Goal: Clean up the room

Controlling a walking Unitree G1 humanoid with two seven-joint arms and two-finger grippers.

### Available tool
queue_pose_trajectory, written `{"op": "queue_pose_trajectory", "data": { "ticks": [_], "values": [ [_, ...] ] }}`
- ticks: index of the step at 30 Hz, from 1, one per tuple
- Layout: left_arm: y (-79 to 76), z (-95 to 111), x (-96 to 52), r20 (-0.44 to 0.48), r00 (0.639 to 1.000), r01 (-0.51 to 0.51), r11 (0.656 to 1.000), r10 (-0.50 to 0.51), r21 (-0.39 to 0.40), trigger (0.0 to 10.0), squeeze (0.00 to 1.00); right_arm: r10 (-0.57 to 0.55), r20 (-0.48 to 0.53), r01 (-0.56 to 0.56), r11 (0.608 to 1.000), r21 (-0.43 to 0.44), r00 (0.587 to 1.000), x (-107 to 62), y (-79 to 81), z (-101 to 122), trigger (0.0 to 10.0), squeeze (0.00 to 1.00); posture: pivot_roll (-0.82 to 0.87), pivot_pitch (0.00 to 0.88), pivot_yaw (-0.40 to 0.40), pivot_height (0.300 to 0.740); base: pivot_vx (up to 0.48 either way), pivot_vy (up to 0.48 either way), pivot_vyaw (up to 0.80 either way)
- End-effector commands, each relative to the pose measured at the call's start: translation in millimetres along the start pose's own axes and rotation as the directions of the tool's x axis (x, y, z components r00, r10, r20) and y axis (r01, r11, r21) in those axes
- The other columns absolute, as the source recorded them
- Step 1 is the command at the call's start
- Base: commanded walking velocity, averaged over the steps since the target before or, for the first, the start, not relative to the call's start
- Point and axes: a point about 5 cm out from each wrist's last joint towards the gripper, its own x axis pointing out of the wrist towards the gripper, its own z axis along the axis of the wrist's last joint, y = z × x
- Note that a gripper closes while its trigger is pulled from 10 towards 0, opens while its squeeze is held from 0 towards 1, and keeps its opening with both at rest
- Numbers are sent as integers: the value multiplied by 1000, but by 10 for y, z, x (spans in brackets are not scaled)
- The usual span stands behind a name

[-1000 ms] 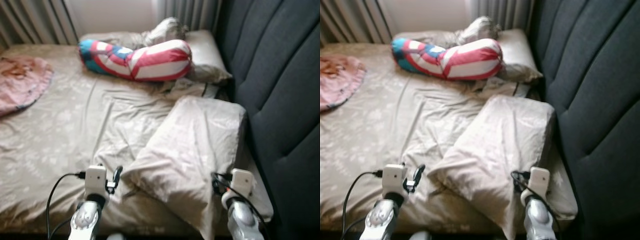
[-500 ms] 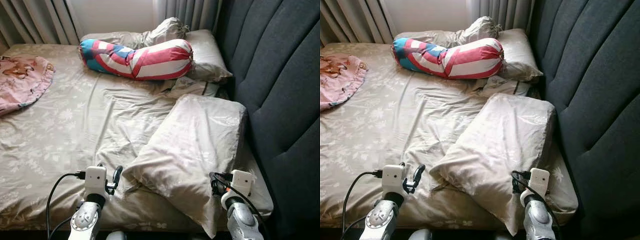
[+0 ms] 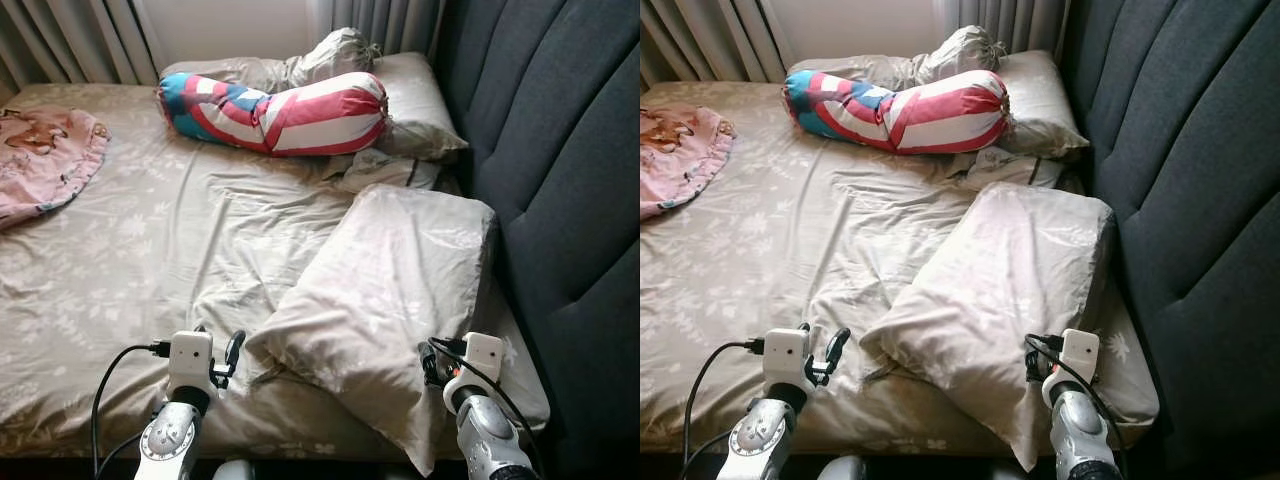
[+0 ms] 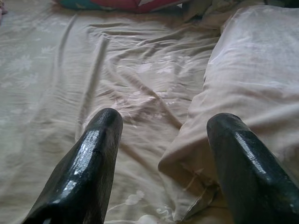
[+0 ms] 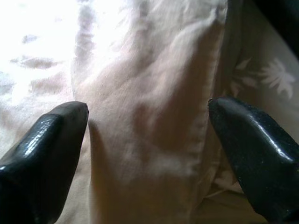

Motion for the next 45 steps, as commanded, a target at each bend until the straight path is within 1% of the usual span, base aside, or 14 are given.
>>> {"op": "queue_pose_trajectory", "data": {
  "ticks": [1, 4, 5, 9, 13, 19, 24, 29, 32, 33, 35, 41, 45],
  "values": [
    [29, -26, -29, -19, 1000, -3, 1000, 3, -4, 10000, 0, 2, -36, -1, 1000, 29, 999, 6, -4, -28, 10000, 0, -87, 68, -24, 655, 0, 0, 0],
    [42, -26, -36, -21, 1000, -2, 1000, 2, 0, 10000, 0, 9, -82, -7, 1000, 28, 997, 8, -2, -69, 10000, 0, -85, 70, -19, 655, 0, 0, 0],
    [49, -26, -40, -22, 1000, -1, 1000, 1, 2, 10000, 0, 7, -114, -5, 1000, 21, 993, 2, -7, -109, 10000, 0, -85, 71, -17, 655, 0, 0, 0],
    [46, -24, -44, -23, 1000, 5, 1000, -5, 5, 10000, 0, 48, -160, -39, 997, 61, 986, -23, 24, -201, 10000, 0, -81, 72, -12, 655, 0, 0, 0],
    [49, -22, -50, -23, 1000, 10, 1000, -9, 7, 10000, 0, 29, -175, -21, 999, 48, 984, -35, 12, -235, 10000, 0, -72, 74, -9, 655, 0, 0, 0],
    [81, -15, -69, -26, 1000, 11, 1000, -10, 17, 10000, 0, 16, -206, 0, 997, 76, 978, -41, 25, -279, 10000, 0, -60, 79, 2, 655, 0, 0, 0],
    [108, -12, -86, -27, 1000, 11, 1000, -11, 21, 10000, 0, -29, -243, 44, 997, 58, 969, -51, -4, -315, 10000, 0, -56, 83, 8, 655, 0, 0, 0],
    [123, -13, -115, -32, 999, 14, 1000, -13, 26, 10000, 0, -43, -265, 60, 997, 56, 963, -63, -20, -348, 10000, 0, -44, 93, 15, 655, 0, 0, 0],
    [147, -10, -166, -38, 999, 14, 999, -13, 35, 10000, 0, -76, -316, 97, 994, 51, 946, -104, -56, -438, 10000, 0, -38, 105, 23, 655, 0, 0, 0],
    [157, -9, -189, -41, 999, 16, 999, -14, 38, 10000, 0, -75, -338, 99, 994, 54, 938, -127, -50, -490, 10000, 0, -36, 109, 25, 655, 0, 0, 0],
    [164, -10, -209, -43, 999, 14, 999, -12, 39, 10000, 0, -77, -347, 102, 993, 55, 935, -142, -49, -522, 10000, 0, -30, 114, 27, 655, 0, 0, 0],
    [174, -14, -251, -49, 999, 16, 999, -14, 44, 10000, 0, -79, -371, 114, 991, 73, 925, -174, -43, -587, 10000, 0, -21, 127, 32, 655, 0, 0, 0],
    [188, -42, -260, -60, 998, 17, 999, -14, 46, 10000, 0, -58, -376, 101, 990, 98, 925, -176, -10, -601, 10000, 0, -18, 132, 35, 655, 0, 0, 0]
  ]
}}
